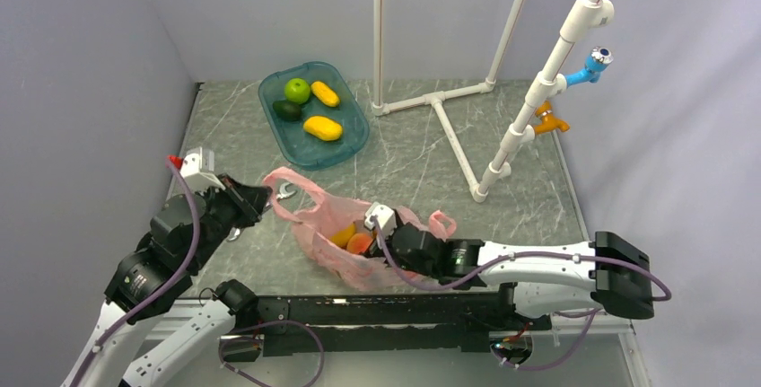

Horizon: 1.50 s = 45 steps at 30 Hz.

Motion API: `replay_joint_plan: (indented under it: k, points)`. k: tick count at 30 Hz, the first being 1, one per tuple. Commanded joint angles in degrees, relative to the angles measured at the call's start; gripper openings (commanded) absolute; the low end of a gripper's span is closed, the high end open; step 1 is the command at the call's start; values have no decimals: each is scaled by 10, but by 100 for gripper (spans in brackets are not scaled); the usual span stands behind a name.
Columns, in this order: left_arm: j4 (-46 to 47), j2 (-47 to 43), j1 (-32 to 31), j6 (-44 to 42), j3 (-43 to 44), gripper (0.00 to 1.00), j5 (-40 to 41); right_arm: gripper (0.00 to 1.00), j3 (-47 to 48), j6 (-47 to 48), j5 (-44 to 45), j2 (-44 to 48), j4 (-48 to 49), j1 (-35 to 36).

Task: Take the fake fruits out of the plastic bag
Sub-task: Adjust the plastic bag at the center of the board.

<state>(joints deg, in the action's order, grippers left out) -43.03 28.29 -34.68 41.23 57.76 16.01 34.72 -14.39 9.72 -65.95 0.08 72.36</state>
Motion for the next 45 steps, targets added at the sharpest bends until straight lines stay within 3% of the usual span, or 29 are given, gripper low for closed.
replay_joint_plan:
  k: [1,3,6,7,9,11,15,22,24,27,32,38,45]
  points:
    - [-71,-38,2,4,-26,2,-14,100,-2,-1,106,-44,121,55]
    - [-90,-56,2,-4,-28,19,-50,100,30,-13,147,-91,108,61]
    - [-110,-80,3,-8,-6,64,-100,99,70,-28,199,-136,91,64]
    - [-107,-87,2,-10,9,74,-121,99,76,-30,210,-141,91,64]
    - [-87,-91,2,-24,50,85,-175,99,79,-29,227,-143,99,64]
    - [-77,-78,2,-35,100,88,-224,99,78,-23,221,-139,109,64]
    - [-42,-37,3,-29,149,89,-336,97,68,-26,192,-118,129,64]
    - [229,6,2,69,21,74,-558,92,48,-64,197,-82,132,63]
    - [234,20,2,54,-1,71,-583,84,35,-66,189,-62,145,63]
    - [157,37,1,-16,-5,68,-516,64,13,-67,178,-42,163,63]
    - [47,99,-14,-120,6,42,-396,40,1,-77,179,-33,157,63]
    - [41,137,-110,-177,-11,43,-326,36,-15,-88,173,-19,152,63]
    - [-18,239,-196,-213,21,37,-174,32,-20,-91,168,-14,156,63]
